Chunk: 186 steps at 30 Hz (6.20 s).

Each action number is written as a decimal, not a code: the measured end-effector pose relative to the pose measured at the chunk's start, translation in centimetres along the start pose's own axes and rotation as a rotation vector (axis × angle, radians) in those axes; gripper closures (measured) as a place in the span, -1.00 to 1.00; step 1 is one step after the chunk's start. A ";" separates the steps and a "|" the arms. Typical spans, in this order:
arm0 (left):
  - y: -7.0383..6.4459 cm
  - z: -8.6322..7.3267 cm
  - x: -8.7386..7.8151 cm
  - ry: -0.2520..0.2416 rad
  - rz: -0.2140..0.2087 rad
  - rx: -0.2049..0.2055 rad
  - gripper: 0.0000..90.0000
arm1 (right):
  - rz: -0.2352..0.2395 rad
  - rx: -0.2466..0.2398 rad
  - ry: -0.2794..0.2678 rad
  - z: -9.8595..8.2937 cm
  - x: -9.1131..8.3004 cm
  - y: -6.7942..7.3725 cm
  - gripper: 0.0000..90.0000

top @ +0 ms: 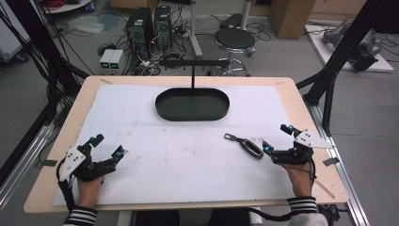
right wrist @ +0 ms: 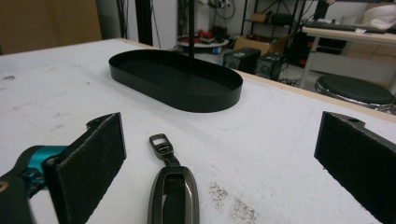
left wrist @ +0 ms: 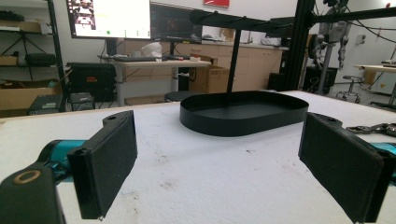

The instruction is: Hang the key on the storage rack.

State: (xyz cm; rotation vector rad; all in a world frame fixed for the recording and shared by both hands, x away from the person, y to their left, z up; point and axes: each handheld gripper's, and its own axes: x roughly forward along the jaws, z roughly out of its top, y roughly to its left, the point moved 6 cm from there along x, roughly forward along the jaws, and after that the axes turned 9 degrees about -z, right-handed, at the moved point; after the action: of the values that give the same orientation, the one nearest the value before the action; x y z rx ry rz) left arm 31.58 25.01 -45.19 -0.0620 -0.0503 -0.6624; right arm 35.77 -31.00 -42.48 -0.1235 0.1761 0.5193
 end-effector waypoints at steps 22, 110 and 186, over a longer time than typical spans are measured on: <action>0.0 0.0 0.0 0.002 0.000 -0.001 -0.73 | 0.104 -0.118 0.322 3.9 2.9 0.1 -0.98; -0.1 0.0 0.0 0.004 -0.001 0.010 -0.73 | 0.227 -0.370 1.133 -2.4 8.1 3.7 0.06; -0.1 0.0 0.0 0.001 0.000 0.010 -0.73 | 0.099 0.014 0.285 12.9 15.5 1.1 0.06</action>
State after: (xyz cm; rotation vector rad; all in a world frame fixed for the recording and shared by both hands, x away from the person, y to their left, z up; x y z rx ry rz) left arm 31.54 24.94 -45.18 -0.0517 -0.0523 -0.6626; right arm 50.18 -20.45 -33.00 -0.1757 0.4660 0.5976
